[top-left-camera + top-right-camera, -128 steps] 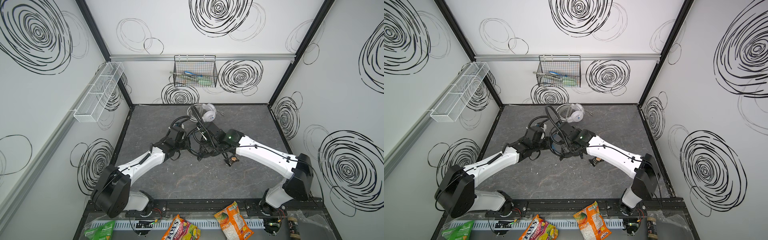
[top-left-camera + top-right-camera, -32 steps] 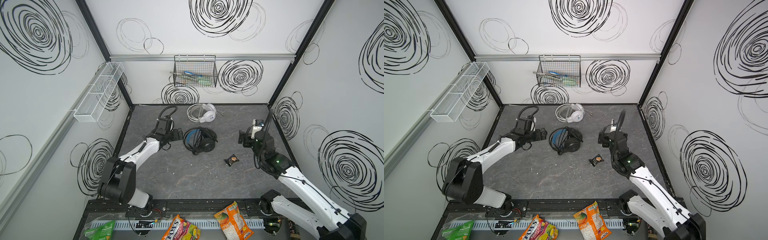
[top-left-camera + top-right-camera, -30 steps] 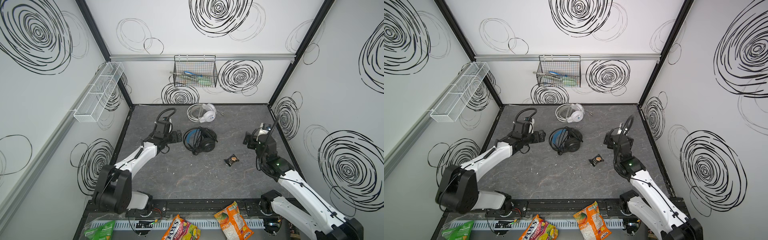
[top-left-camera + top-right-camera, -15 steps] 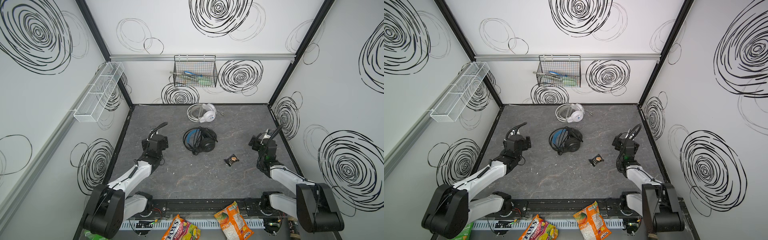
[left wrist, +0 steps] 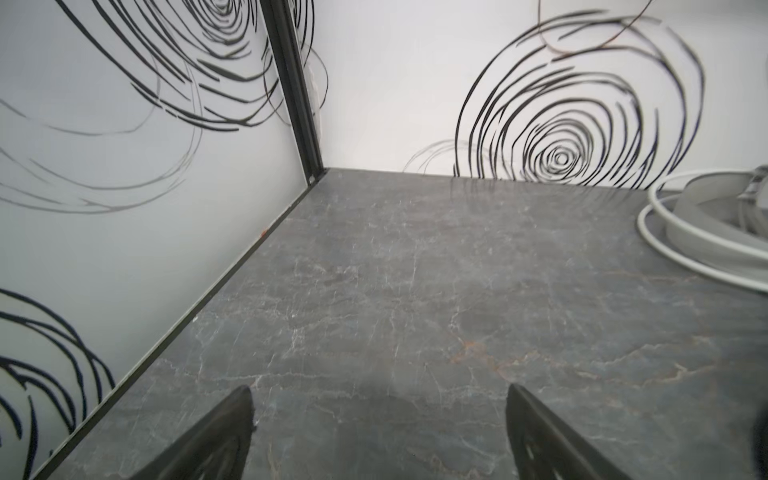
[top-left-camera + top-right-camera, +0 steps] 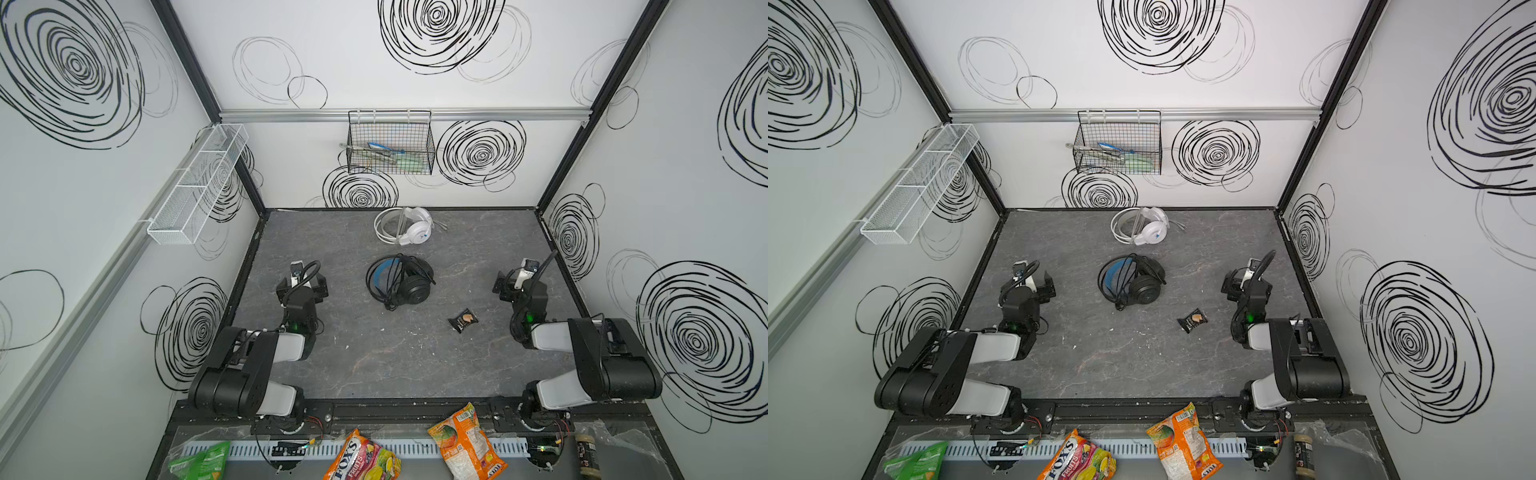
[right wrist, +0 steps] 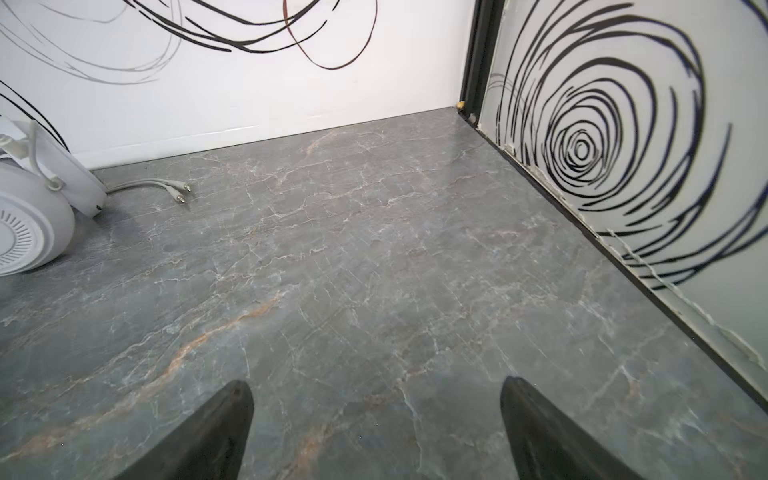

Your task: Wrap the headphones

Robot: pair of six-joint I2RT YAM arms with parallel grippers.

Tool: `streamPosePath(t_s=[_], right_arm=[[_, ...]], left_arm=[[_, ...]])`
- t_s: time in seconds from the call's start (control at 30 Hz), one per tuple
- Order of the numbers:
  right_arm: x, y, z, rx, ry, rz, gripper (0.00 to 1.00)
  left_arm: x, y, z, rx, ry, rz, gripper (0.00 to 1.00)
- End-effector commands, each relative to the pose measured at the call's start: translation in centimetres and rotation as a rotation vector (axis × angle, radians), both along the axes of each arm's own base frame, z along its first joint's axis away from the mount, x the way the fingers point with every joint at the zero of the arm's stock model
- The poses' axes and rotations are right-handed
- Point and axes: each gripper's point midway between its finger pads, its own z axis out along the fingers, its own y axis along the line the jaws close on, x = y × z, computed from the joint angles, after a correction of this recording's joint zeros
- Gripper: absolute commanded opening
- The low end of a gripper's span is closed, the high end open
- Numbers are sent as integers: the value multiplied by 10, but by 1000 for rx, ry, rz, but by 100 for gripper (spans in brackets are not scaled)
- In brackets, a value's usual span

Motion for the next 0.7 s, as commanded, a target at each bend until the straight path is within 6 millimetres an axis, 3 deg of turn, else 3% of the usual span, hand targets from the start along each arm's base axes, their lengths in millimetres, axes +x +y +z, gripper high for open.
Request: streamPosePath(t_s=[0.0,0.6,0.67], right_arm=[[3,-1,29,9,-129,-4,97],[7,2,28,-2,-117,7,97],[-1,14,32,-29,-149,79,97]], left_arm=[[-1,-16,36,2,-207,-108,96],[1,-16,33,-13,-192,-125,96],[0,-16,33,-12,-191,-126,96]])
